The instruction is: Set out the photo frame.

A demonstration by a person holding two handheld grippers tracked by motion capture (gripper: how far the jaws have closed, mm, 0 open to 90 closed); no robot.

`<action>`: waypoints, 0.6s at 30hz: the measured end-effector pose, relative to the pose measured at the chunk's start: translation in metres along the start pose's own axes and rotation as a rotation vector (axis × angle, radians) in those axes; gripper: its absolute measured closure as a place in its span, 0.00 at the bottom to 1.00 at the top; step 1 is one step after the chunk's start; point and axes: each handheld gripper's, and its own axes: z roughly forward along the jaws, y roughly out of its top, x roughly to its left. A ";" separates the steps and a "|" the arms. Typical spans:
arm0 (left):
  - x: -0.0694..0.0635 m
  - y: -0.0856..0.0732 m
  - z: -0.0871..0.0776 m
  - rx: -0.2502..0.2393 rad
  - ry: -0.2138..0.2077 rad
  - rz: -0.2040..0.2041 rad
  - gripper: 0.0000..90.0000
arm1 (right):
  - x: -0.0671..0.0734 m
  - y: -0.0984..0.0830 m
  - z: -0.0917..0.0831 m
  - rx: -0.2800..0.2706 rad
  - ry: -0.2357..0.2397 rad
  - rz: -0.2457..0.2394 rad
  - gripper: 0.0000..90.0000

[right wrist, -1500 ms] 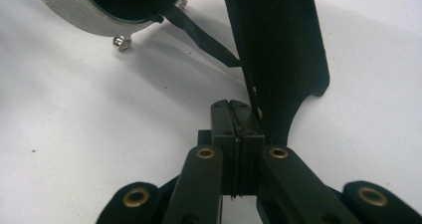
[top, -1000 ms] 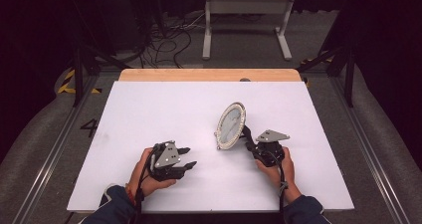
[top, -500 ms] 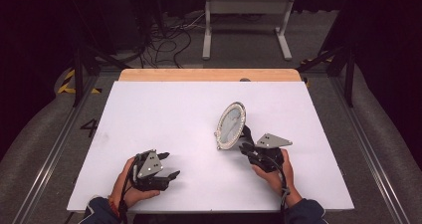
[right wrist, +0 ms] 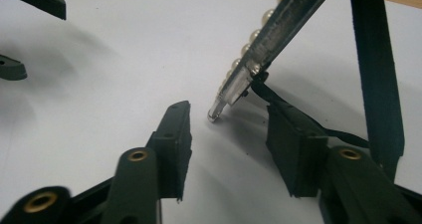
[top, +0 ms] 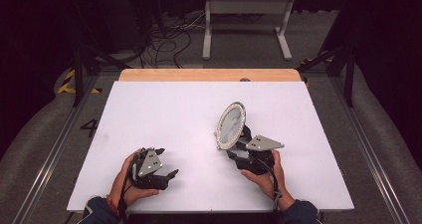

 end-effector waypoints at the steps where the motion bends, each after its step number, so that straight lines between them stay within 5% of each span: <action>1: 0.000 0.000 0.000 -0.003 0.002 -0.005 0.21 | 0.001 0.001 0.002 -0.001 0.000 0.007 0.56; 13: -0.003 -0.011 -0.010 0.018 0.027 -0.008 0.20 | -0.001 0.008 0.018 -0.030 0.008 0.082 0.46; 18: -0.004 -0.015 -0.016 0.018 0.039 -0.020 0.20 | -0.001 0.010 0.026 -0.050 -0.023 0.097 0.43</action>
